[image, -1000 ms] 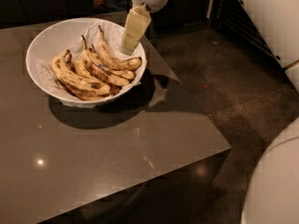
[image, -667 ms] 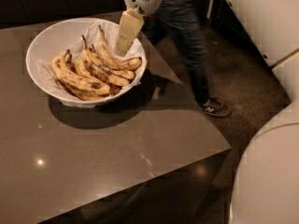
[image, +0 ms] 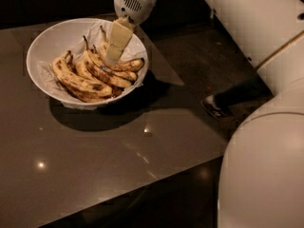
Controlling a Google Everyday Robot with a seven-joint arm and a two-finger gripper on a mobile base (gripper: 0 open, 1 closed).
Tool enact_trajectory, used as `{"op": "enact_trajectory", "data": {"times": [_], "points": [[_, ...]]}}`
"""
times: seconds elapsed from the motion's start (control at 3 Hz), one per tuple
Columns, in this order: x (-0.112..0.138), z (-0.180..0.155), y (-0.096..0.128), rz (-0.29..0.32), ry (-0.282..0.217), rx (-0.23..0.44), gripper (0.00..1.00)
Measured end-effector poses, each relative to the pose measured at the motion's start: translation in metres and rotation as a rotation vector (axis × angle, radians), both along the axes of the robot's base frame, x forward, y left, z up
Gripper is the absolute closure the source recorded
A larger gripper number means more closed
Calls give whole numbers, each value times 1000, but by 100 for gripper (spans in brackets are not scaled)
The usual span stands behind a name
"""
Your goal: Pick banana from white bowl
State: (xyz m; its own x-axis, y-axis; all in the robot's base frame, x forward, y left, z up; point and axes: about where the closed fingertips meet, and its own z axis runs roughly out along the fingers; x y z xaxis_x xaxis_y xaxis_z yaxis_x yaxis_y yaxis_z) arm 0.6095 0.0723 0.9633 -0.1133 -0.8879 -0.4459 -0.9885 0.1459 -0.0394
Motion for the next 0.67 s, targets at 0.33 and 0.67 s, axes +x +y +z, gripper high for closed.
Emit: {"op": "enact_trajectory", "data": {"times": [0.33,0.67], "points": [[-1,-11,13,12,37,-6,31],[-3,-16,22,21,60,-16,39]]}}
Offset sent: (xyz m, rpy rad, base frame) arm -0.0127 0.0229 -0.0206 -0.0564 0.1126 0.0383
